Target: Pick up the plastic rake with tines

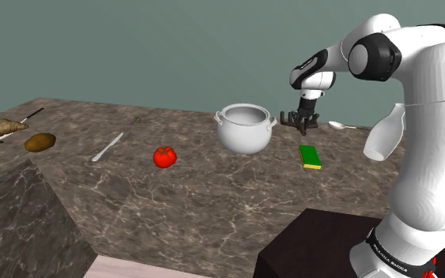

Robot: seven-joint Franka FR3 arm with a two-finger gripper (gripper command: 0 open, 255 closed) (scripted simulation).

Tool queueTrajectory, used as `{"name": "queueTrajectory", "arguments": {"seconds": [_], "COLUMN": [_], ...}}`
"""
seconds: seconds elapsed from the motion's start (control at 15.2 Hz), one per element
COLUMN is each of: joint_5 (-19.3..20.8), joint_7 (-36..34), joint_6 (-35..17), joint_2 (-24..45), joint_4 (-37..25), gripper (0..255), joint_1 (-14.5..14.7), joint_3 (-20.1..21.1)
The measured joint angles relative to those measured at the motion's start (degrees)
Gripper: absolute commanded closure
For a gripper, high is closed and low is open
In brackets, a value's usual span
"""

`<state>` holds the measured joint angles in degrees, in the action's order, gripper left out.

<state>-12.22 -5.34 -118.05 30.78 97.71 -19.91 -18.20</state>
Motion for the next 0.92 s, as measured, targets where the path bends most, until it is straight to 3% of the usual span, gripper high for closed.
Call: {"name": "queueTrajectory", "arguments": {"seconds": [0.92], "joint_5": [1.89], "joint_7": [-1.23], "joint_6": [7.96], "joint_2": [-4.84], "joint_4": [-3.41], "gripper": [255], "joint_1": [0.48], "joint_3": [-1.02]}}
